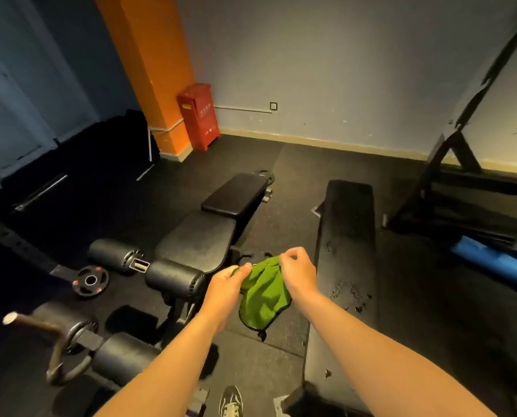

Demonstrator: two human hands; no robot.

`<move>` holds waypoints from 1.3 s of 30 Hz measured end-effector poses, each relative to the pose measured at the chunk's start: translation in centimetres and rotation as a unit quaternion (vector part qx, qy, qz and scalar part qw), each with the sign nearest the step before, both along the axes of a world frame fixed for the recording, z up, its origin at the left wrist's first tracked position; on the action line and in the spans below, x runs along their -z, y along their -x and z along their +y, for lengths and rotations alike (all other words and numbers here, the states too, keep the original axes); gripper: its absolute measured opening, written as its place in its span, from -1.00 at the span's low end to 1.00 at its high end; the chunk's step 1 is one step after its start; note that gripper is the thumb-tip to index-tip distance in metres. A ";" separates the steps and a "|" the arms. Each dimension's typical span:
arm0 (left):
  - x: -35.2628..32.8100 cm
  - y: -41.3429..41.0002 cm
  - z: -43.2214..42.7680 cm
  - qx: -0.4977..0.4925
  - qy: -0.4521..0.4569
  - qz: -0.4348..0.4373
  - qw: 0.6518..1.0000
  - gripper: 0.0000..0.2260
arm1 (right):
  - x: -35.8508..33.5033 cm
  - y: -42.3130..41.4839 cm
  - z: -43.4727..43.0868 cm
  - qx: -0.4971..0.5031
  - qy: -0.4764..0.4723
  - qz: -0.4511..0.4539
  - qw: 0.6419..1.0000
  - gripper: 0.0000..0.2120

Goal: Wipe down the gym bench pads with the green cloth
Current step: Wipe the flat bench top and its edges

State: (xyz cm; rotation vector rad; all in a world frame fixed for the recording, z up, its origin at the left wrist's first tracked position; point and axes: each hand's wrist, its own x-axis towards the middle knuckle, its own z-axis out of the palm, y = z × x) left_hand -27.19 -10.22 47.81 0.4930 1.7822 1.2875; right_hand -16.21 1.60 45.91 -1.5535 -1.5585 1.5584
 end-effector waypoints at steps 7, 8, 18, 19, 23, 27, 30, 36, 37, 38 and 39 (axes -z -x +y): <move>-1.5 9.4 10.1 0.123 -0.038 0.108 0.986 -0.78 | -0.4 7.3 7.2 0.044 -0.052 -0.109 0.992 -0.70; -1.6 10.0 11.8 0.147 -0.042 0.123 0.981 -0.80 | -0.4 7.8 8.3 0.056 -0.054 -0.105 0.991 -0.65; 0.9 13.4 30.4 0.353 -0.020 0.253 0.901 -0.71 | 0.6 12.0 21.5 0.075 -0.028 0.066 0.995 -0.72; 1.7 13.6 32.9 0.362 -0.015 0.254 0.897 -0.71 | 1.0 12.1 23.7 0.078 -0.018 0.077 0.994 -0.71; 3.8 13.5 43.7 0.392 0.003 0.247 0.886 -0.71 | 2.9 11.6 34.0 0.113 0.025 0.092 0.989 -0.71; 3.8 12.8 53.0 0.429 0.033 0.236 0.871 -0.59 | 3.3 10.2 43.7 0.165 0.063 0.050 0.983 -0.79; 2.5 11.6 59.0 0.450 0.025 0.243 0.859 -0.53 | 2.9 8.8 49.5 0.188 0.058 0.025 0.980 -0.75; 1.4 8.5 68.1 0.468 -0.031 0.296 0.832 -0.70 | 1.6 5.7 55.8 0.214 0.086 0.135 0.964 -0.76; 1.4 8.2 69.2 0.470 -0.036 0.308 0.827 -0.74 | 1.6 5.2 56.5 0.211 0.099 0.160 0.959 -0.77; 1.5 7.8 70.4 0.469 -0.043 0.317 0.824 -0.77 | 1.5 4.8 57.2 0.208 0.101 0.176 0.957 -0.79; 1.6 7.5 71.6 0.468 -0.050 0.321 0.822 -0.78 | 1.5 4.3 58.0 0.206 0.096 0.185 0.956 -0.82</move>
